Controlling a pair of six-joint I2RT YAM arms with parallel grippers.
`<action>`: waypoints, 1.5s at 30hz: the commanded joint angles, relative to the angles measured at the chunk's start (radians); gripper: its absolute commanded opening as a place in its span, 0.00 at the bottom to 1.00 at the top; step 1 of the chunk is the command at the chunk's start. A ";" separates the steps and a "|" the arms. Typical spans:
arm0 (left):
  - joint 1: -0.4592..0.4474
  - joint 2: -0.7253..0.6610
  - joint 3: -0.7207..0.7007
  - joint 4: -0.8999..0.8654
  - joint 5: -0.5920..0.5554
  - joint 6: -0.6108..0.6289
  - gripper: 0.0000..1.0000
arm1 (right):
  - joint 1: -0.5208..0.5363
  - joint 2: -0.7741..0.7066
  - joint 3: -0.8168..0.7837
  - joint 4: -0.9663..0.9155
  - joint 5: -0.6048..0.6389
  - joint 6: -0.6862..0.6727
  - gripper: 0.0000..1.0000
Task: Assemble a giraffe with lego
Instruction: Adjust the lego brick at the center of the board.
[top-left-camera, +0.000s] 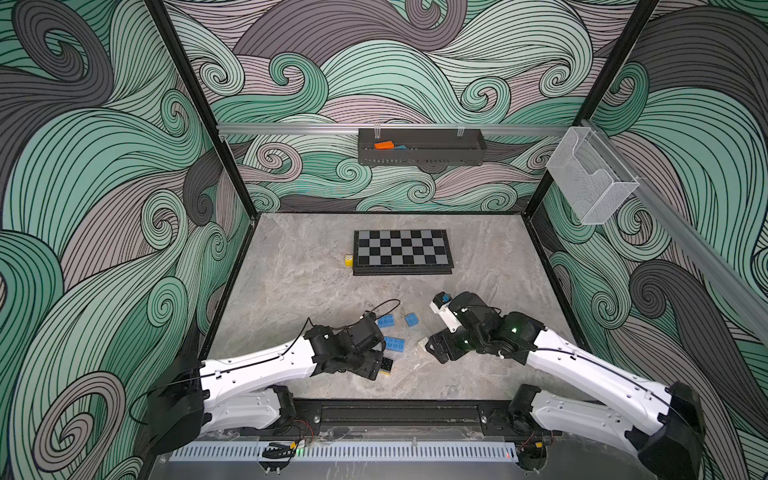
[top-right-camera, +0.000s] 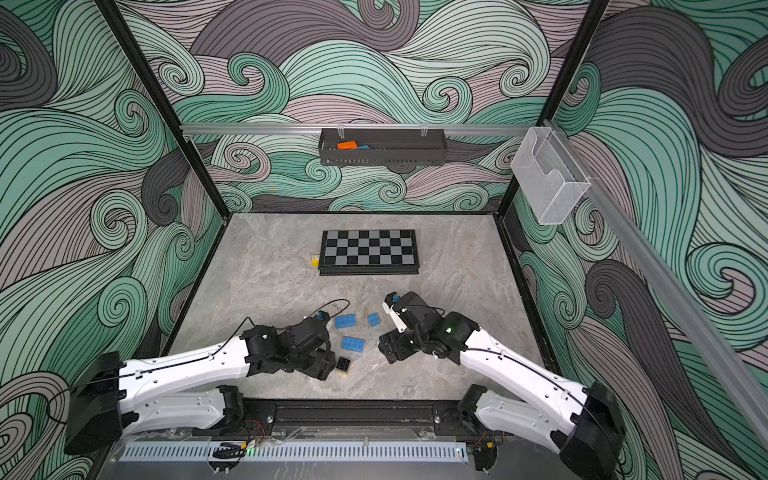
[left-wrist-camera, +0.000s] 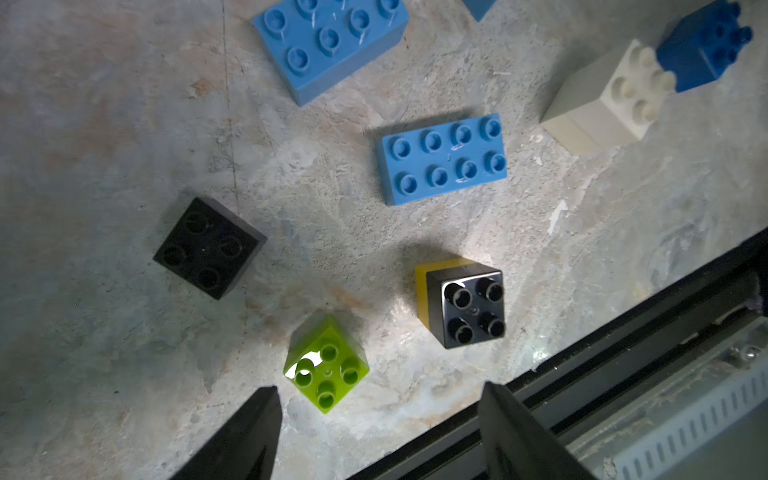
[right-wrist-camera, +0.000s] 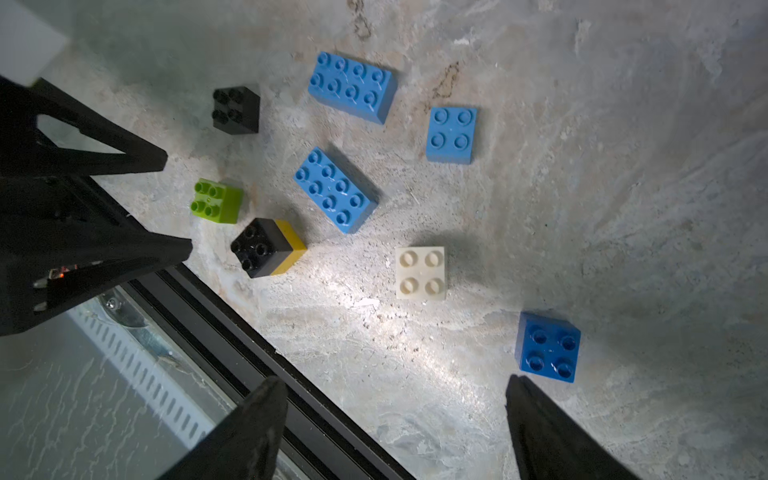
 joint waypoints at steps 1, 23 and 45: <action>0.005 0.071 0.064 0.000 0.037 0.009 0.71 | -0.006 0.033 0.001 -0.045 0.001 0.046 0.86; 0.006 0.180 0.088 0.036 0.028 0.009 0.59 | -0.084 0.016 -0.039 -0.061 -0.014 0.097 0.85; 0.031 -0.002 0.183 -0.030 -0.034 0.066 0.62 | -0.097 0.060 0.010 -0.022 -0.036 0.022 0.86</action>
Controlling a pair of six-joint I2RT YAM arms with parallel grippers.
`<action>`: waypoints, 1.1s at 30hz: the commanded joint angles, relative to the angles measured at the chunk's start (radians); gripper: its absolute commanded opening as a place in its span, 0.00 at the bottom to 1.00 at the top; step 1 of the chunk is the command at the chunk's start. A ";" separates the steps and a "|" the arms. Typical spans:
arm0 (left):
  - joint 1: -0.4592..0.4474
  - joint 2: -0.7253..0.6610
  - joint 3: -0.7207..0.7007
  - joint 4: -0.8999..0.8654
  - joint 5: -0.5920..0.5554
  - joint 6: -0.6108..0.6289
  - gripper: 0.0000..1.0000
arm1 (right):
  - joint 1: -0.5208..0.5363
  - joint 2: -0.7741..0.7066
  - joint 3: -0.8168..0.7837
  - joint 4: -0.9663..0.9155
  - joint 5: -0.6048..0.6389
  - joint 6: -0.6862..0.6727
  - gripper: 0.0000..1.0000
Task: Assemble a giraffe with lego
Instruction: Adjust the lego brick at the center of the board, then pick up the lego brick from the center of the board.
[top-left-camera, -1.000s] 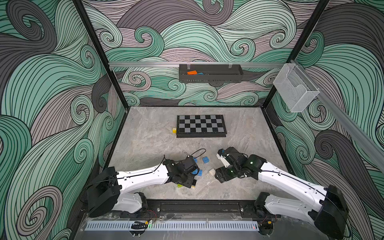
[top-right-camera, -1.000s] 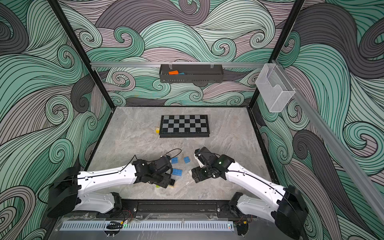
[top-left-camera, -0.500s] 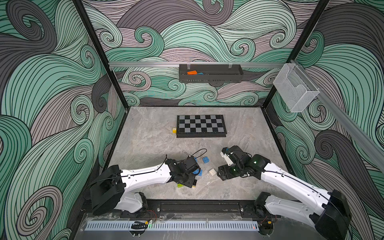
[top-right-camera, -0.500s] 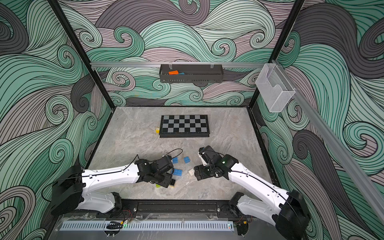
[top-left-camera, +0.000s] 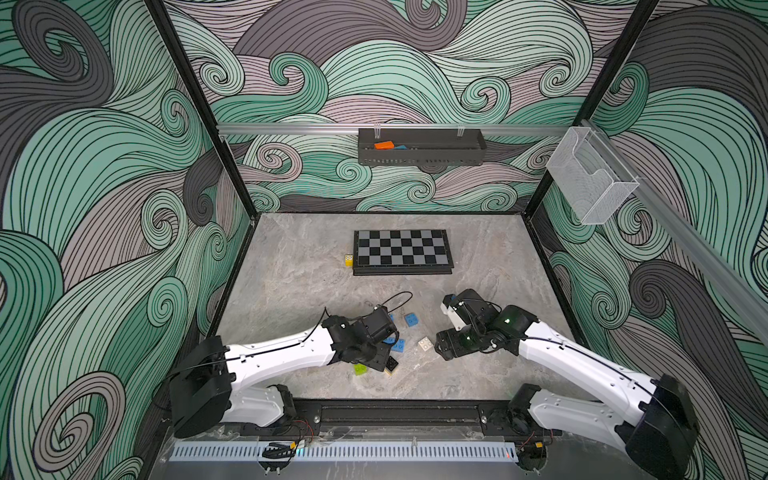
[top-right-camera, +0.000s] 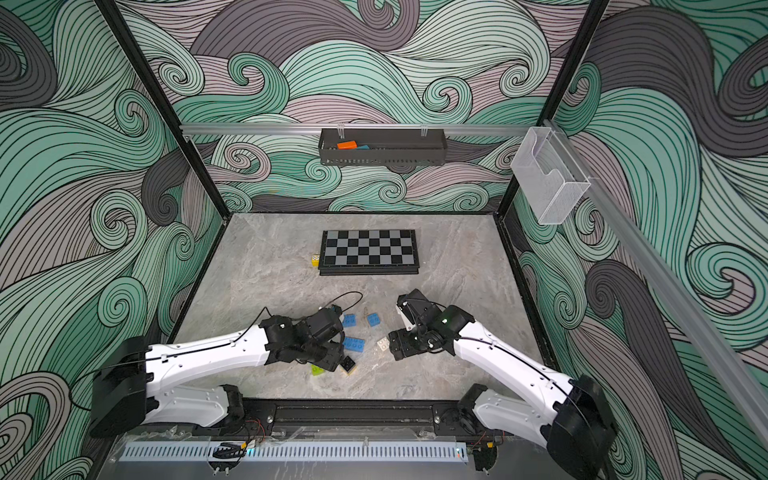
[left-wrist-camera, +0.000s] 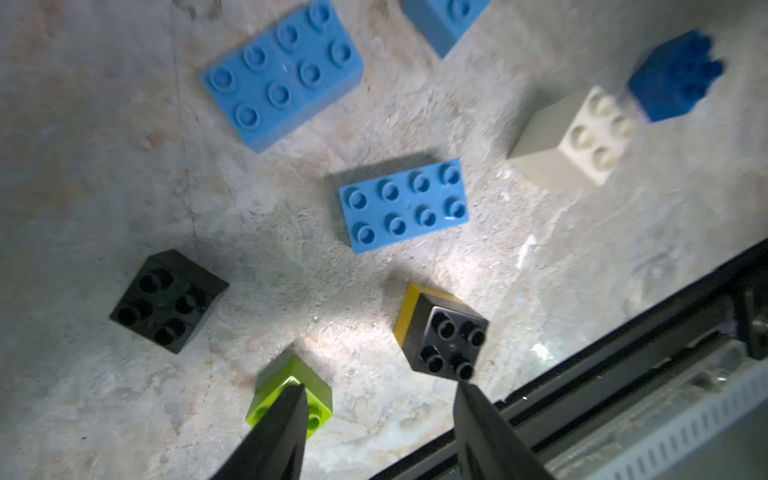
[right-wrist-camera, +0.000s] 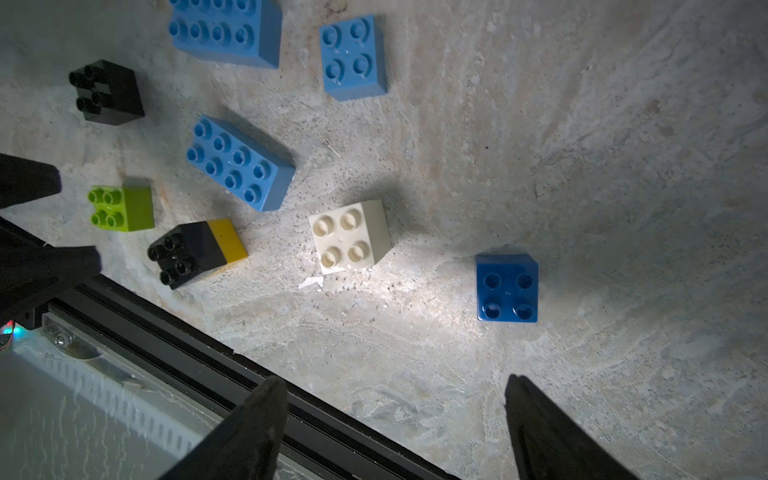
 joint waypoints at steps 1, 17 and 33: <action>0.012 -0.095 0.043 -0.019 -0.044 0.048 0.63 | 0.009 0.025 0.010 0.073 -0.033 -0.043 0.85; 0.101 -0.356 -0.170 0.005 -0.008 -0.055 0.68 | 0.070 0.325 0.070 0.203 -0.010 -0.194 0.84; 0.190 -0.419 -0.166 -0.069 0.024 -0.032 0.68 | 0.108 0.450 0.112 0.190 0.002 -0.244 0.49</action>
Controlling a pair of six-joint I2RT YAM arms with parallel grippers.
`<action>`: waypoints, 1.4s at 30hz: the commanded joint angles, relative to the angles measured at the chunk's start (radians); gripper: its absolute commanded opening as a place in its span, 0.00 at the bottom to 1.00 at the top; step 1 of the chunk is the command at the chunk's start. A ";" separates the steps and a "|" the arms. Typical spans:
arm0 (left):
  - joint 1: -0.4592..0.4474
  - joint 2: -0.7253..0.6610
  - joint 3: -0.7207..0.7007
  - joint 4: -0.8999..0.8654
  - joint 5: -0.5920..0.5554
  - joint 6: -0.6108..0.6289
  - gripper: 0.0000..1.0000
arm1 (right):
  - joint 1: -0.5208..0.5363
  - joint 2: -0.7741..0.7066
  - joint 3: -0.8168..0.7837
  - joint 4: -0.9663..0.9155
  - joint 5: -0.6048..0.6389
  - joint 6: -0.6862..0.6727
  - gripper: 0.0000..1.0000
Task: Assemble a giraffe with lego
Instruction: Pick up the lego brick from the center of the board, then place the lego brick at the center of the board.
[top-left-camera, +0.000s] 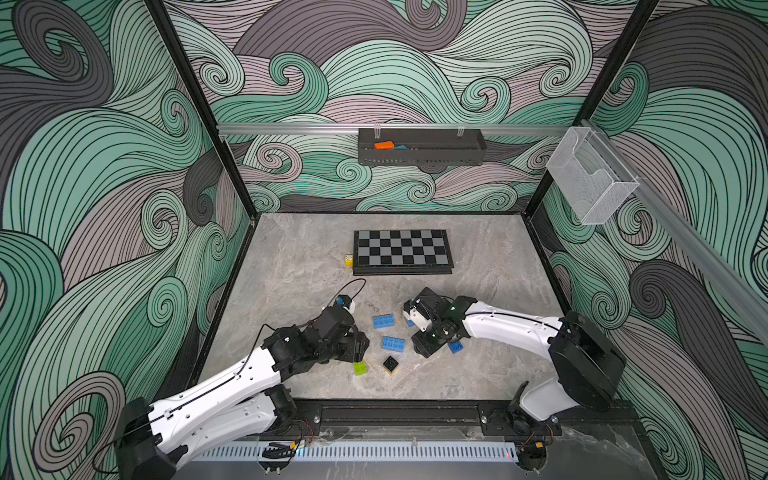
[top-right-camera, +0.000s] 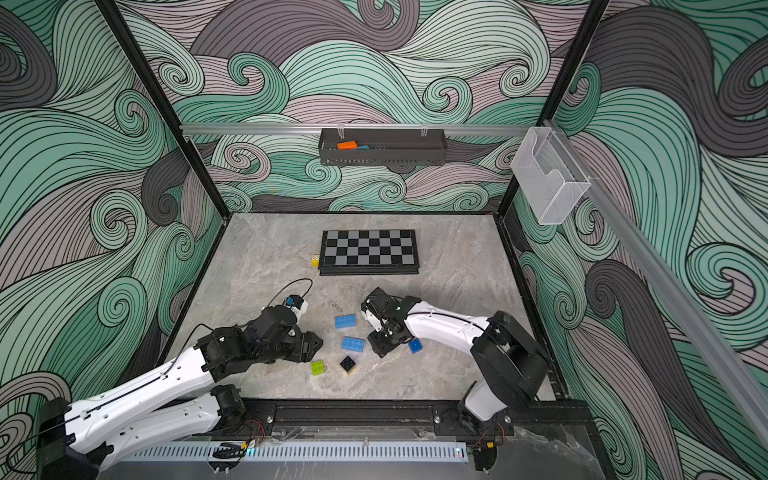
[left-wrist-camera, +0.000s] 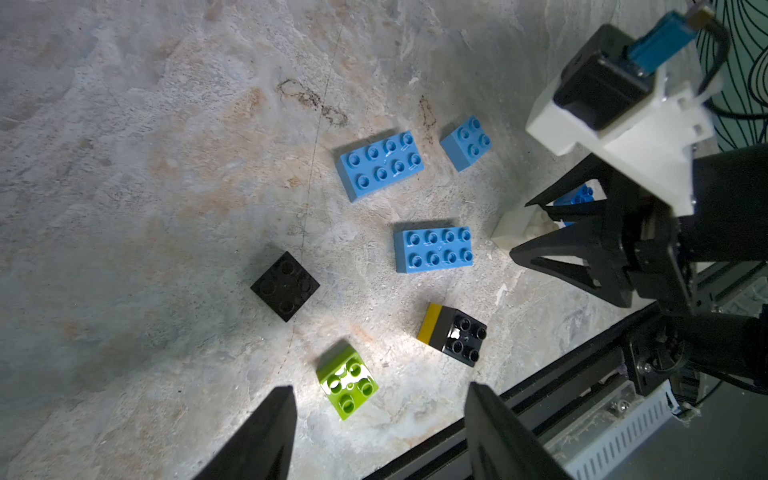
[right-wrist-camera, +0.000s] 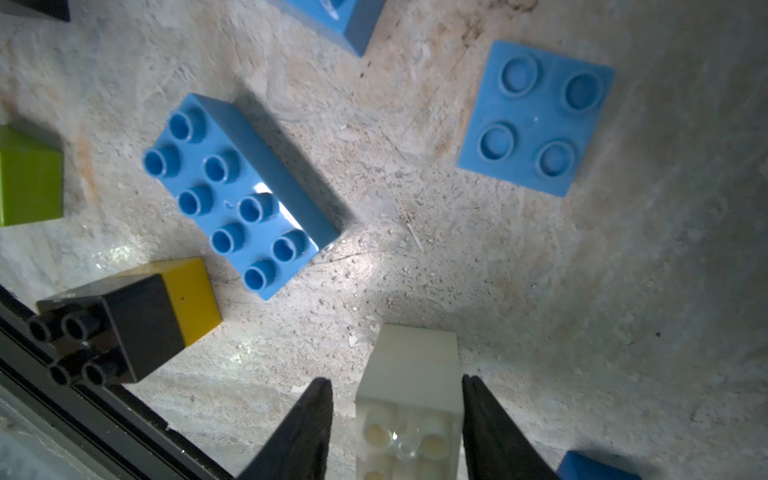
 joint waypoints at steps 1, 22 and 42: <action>0.028 -0.024 0.008 -0.054 0.020 0.012 0.68 | 0.017 0.001 0.015 -0.023 0.017 -0.012 0.46; 0.089 -0.099 -0.061 -0.029 0.070 -0.058 0.69 | 0.208 -0.024 0.031 -0.071 -0.026 -0.424 0.37; 0.090 -0.110 -0.074 -0.033 0.145 -0.025 0.93 | 0.149 -0.081 0.017 -0.064 -0.039 -0.409 0.73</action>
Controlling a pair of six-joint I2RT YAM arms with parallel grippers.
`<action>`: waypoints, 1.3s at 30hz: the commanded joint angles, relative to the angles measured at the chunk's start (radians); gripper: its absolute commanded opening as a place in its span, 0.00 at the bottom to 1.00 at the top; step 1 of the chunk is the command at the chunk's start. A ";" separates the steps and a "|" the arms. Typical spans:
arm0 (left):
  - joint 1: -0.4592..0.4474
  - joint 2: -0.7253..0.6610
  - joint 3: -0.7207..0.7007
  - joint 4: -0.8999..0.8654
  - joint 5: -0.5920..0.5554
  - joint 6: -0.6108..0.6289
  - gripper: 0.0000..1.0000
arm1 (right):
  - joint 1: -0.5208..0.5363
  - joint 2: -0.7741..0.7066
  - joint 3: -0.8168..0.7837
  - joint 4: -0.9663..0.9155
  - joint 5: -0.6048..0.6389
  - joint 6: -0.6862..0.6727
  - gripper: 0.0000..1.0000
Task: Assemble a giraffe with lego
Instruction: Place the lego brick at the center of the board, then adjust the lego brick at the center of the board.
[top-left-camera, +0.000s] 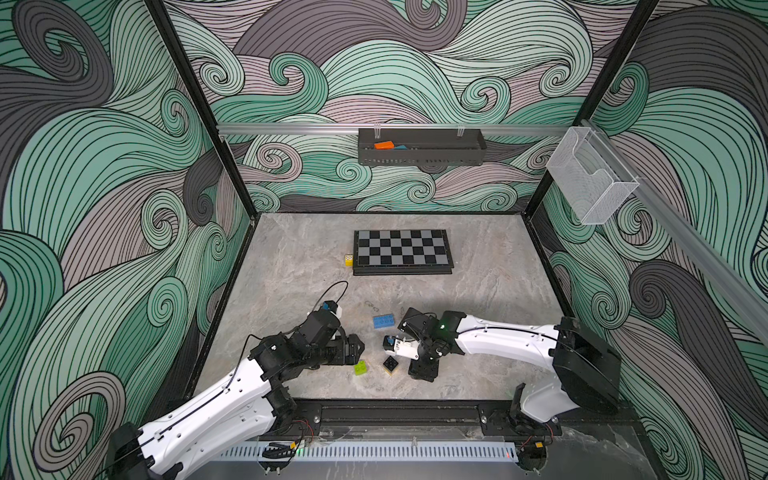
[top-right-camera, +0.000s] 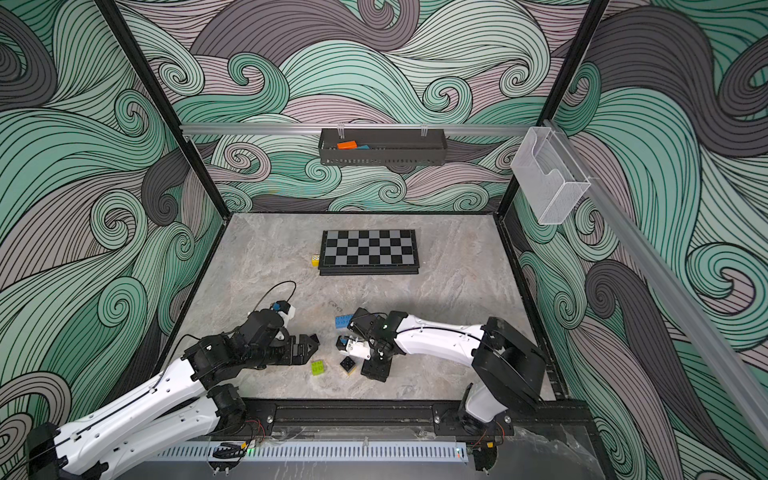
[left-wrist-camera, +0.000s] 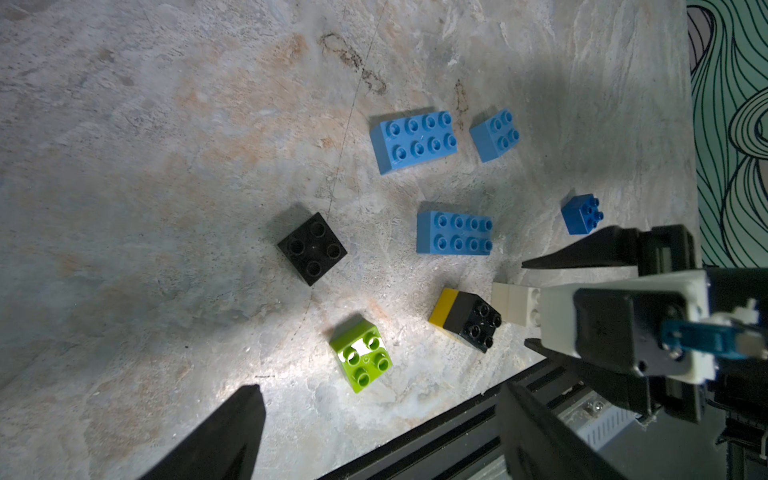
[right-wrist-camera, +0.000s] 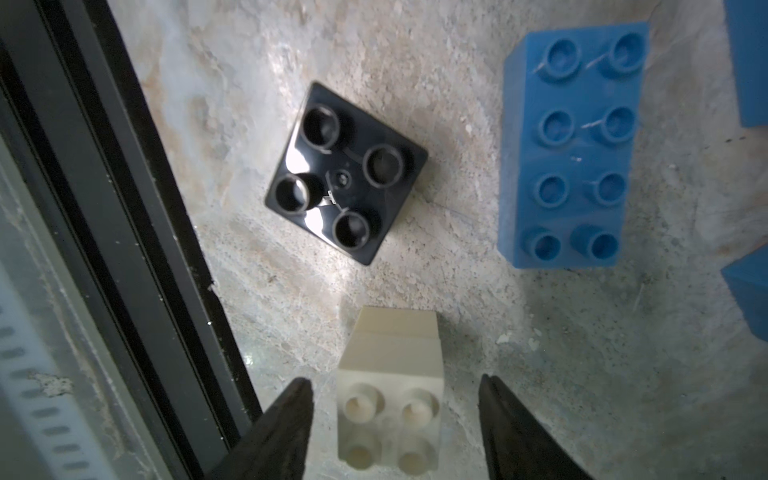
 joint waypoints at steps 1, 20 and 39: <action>0.004 0.014 0.021 -0.018 0.047 0.042 0.93 | -0.062 -0.108 0.018 -0.008 -0.040 0.092 0.78; -0.260 0.482 0.229 0.068 -0.021 0.149 0.92 | -0.234 -0.589 -0.127 -0.076 -0.108 0.704 0.90; -0.321 0.770 0.312 0.154 -0.053 0.084 0.63 | -0.324 -0.722 -0.154 -0.163 0.007 0.784 0.94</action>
